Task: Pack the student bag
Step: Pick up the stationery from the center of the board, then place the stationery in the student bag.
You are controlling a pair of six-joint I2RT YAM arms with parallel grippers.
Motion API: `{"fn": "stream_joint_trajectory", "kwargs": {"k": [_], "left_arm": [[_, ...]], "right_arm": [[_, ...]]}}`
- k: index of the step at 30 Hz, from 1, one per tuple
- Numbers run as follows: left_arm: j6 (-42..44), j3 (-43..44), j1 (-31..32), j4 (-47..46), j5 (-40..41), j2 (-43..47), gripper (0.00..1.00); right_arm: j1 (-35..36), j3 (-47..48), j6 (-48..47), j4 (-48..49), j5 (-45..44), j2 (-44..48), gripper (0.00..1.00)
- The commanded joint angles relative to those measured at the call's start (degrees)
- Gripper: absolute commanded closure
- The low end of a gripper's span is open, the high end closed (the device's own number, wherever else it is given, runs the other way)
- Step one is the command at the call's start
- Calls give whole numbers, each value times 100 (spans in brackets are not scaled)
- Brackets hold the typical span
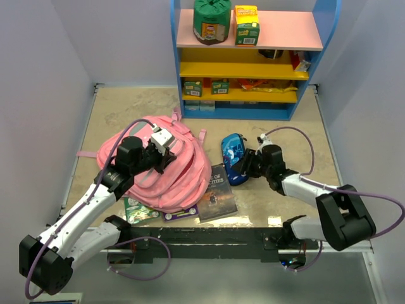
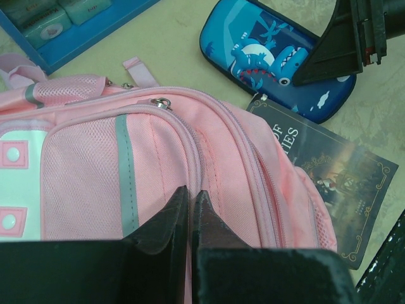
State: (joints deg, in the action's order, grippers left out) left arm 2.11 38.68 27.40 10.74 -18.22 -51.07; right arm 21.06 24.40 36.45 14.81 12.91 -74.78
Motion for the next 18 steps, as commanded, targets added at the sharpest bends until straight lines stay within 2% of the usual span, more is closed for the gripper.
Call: {"fn": "stream_joint_trajectory", "kwargs": {"k": [1, 2, 3, 6, 10, 11, 13, 18], "left_arm": [[-105, 140, 2, -749, -252, 132, 100], [-114, 149, 2, -740, -244, 132, 100], [-114, 158, 2, -714, -226, 132, 100], [-44, 315, 2, -592, -174, 123, 100], [166, 658, 2, -450, -24, 53, 100], [184, 772, 2, -433, 37, 53, 100], [176, 860, 2, -371, 64, 36, 100], [114, 993, -24, -257, 222, 62, 100]], "right_arm": [[74, 169, -94, -205, -498, 332, 63], [82, 214, -120, -293, -569, 655, 68], [74, 301, -146, -416, -648, 823, 78], [74, 766, -226, -988, -781, 1483, 88], [74, 1425, -103, -1296, 157, 1634, 89], [74, 1479, 45, -1253, 882, 1581, 89], [170, 1497, 187, -1060, 1466, 1397, 89], [740, 1375, 328, -822, 2284, 1221, 91]]}}
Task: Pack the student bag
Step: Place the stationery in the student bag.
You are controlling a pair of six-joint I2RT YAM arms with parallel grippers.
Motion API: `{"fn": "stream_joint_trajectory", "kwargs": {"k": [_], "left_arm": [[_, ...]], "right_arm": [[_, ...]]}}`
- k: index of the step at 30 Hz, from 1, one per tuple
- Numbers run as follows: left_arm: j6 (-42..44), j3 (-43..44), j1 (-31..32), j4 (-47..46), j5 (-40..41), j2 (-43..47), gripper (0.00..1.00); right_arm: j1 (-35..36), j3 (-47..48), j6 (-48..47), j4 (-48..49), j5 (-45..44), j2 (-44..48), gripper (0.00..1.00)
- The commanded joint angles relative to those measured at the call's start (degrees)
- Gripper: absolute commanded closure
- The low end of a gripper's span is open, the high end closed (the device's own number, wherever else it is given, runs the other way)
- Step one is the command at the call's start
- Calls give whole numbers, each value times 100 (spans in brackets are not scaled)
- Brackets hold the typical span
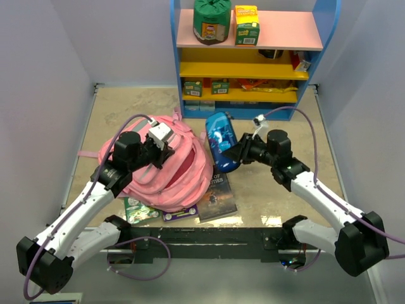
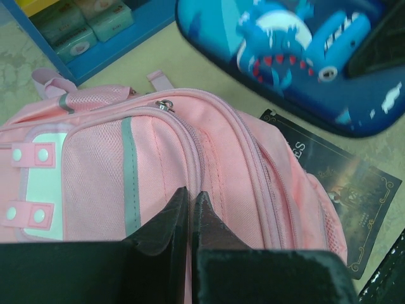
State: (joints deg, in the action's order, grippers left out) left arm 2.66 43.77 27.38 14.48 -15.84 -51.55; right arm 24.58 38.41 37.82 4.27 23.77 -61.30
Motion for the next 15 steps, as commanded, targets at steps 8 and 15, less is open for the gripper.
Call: {"fn": "stream_joint_trajectory", "kwargs": {"k": [8, 15], "left_arm": [[33, 387, -57, -666, 160, 84, 100], [147, 273, -74, -789, -340, 49, 100]], "right_arm": [[715, -405, 199, 619, 2043, -225, 93], [820, -642, 374, 917, 2808, -654, 95]]}}
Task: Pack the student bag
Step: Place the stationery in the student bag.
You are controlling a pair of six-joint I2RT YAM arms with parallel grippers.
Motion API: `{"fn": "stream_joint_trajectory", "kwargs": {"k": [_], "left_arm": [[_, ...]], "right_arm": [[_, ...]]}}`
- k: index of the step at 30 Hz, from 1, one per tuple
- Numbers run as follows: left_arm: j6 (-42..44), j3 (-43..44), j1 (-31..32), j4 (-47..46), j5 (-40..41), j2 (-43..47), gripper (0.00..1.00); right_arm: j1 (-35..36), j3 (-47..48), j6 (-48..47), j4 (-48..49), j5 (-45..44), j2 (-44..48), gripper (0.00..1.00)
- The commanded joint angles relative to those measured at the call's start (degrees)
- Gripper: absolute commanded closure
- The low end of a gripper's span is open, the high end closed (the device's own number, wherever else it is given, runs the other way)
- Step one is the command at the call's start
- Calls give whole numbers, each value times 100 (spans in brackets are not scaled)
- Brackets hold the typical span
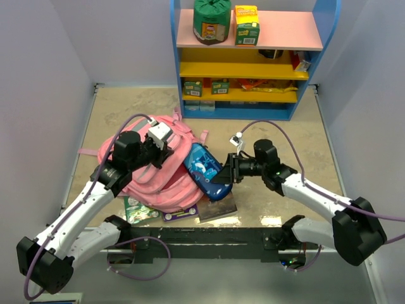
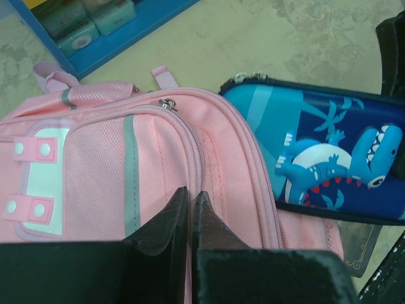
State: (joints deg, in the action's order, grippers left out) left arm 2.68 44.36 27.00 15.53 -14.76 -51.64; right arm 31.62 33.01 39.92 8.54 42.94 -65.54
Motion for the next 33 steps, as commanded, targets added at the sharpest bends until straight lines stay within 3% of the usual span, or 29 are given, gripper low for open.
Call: {"fn": "stream_joint_trajectory", "kwargs": {"k": [1, 7, 11, 15, 19, 23, 25, 26, 27, 28, 33], "left_arm": [[171, 196, -37, -902, -518, 57, 100], [120, 108, -46, -990, -1221, 31, 100], [-48, 187, -55, -1043, -1458, -13, 100], [-224, 249, -72, -1104, -1617, -31, 100], [-426, 249, -72, -1087, -1731, -22, 100], [-479, 240, -81, -1096, -1819, 31, 100], [-496, 205, -81, -1079, -1828, 57, 100], [-496, 196, -90, -1087, -1846, 75, 100], [-505, 179, -90, -1078, -1837, 92, 100], [-514, 152, -99, -1087, -1837, 119, 100], [-461, 47, -108, -1034, -1784, 206, 100]], "right_arm": [[134, -128, 235, 665, 961, -301, 95], [459, 344, 393, 955, 840, -1143, 98], [688, 820, 621, 1386, 269, -1715, 98], [819, 1110, 1306, 2894, -320, -2155, 99], [1030, 1514, 1484, 3549, -1093, -2674, 90], [1399, 2068, 1475, 3839, -1699, -3394, 62], [1540, 2340, 1414, 3831, -2016, -3658, 53], [1662, 2489, 1291, 3709, -2104, -3729, 34], [1716, 2752, 1220, 3360, -2271, -3843, 23], [1760, 2832, 1124, 3191, -2359, -3844, 2], [1822, 2343, 509, 2724, -3062, -3168, 1]]}}
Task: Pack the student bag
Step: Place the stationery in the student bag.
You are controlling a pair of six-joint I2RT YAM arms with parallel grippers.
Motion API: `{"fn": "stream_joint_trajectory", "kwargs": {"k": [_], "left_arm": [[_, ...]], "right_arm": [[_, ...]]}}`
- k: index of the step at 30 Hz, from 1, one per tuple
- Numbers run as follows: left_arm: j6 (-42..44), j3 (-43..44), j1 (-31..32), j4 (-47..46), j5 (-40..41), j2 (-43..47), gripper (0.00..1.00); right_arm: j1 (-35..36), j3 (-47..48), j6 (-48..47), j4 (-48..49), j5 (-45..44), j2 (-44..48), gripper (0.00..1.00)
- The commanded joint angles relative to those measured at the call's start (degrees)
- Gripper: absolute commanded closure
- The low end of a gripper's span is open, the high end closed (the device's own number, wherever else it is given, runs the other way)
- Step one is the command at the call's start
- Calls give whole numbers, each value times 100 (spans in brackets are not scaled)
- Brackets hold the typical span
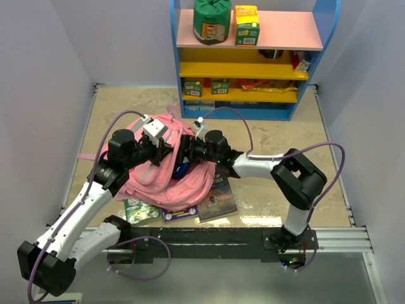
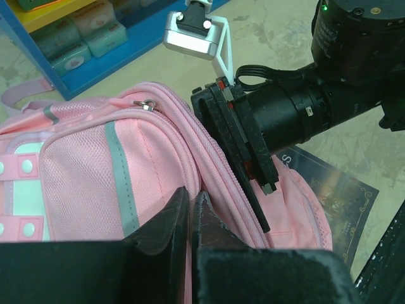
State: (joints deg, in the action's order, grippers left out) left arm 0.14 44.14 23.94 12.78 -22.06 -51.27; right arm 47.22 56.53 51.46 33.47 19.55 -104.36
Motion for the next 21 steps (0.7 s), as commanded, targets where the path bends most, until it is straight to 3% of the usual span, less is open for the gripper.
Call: {"fn": "stream_joint_trajectory", "kwargs": {"k": [1, 7, 8, 10, 11, 12, 21], "left_arm": [[-208, 25, 198, -776, -1046, 178, 100], [-155, -98, 198, -785, -993, 231, 100], [-137, -107, 198, -777, -975, 240, 100], [-128, -151, 198, -777, -940, 240, 100], [-128, -177, 207, -803, -940, 249, 100], [-128, -195, 198, -803, -940, 249, 100], [-146, -99, 198, -794, -747, 135, 100]], "right_arm": [[270, -98, -733, 169, -916, 1002, 1], [279, -564, -1410, -534, -919, 1786, 2], [279, -625, -1454, -596, -866, 1926, 13], [279, -757, -1594, -772, -603, 2007, 26], [305, -810, -1648, -790, -462, 2076, 41], [331, -863, -1718, -972, -435, 2112, 49], [411, -1530, -2149, -1924, -979, 3551, 84]]}}
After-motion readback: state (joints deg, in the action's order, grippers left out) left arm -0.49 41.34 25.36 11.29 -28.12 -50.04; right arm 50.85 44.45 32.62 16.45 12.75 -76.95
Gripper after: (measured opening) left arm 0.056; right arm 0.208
